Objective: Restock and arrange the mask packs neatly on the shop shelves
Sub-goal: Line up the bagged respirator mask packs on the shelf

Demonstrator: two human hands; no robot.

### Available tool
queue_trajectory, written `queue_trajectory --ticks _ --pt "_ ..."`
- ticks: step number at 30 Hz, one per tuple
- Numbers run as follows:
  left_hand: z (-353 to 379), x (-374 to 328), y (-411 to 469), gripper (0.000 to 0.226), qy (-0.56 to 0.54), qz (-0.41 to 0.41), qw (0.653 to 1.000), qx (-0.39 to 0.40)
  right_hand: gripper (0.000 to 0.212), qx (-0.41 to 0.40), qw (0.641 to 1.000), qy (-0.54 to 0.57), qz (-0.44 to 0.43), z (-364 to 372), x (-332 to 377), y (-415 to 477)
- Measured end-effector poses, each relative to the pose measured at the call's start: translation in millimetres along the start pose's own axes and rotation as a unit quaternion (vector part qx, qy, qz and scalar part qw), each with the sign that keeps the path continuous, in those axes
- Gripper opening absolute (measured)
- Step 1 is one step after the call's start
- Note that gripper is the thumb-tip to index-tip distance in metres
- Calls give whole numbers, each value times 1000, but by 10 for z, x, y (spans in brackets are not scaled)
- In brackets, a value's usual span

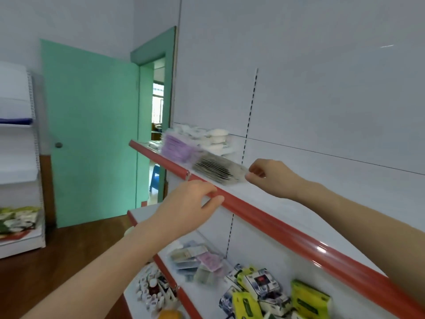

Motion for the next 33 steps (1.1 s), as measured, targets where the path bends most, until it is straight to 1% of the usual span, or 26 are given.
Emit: queue_trajectory --ticks 5,8,11,16,19,24,26,27,29,30,33 --pt "10 850 554 28 22 -5 1000 -17 33 -25 1000 9 -3 209 198 962" --pt "16 1334 937 29 11 -9 1000 -17 30 -40 999 28 15 229 236 1534" --pt "7 1739 1223 30 3 -8 1000 -17 32 -47 998 39 29 276 272 2023" --pt "47 2354 1578 33 -3 1 1000 -14 33 -43 996 46 59 479 324 2631" --pt "123 2704 1813 32 -10 25 1000 -5 33 -49 994 47 90 604 311 2855" --pt "229 3008 2233 35 -46 108 993 0 32 -72 980 73 168 772 197 3054" --pt "251 3115 2360 35 -52 141 989 10 30 -88 970 89 210 805 152 3097" --pt "253 3175 2413 42 -60 155 986 13 28 -97 962 104 232 823 128 3115" --pt "249 3315 2510 63 -87 177 980 14 26 -107 947 132 274 860 100 3137" --pt "266 3396 2554 66 -96 182 978 18 25 -111 940 142 289 878 97 3146" --pt "327 3612 2659 54 -117 187 975 28 24 -120 927 144 324 933 128 3158"
Point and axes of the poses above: each hand's wrist, its own y-axis towards the middle knuckle, its own z-axis out of the palm, x = y × z, the point moved 8 cm from there along y, towards the middle knuckle, and after that the axes turned 9 degrees about z, right-handed, at the moved point
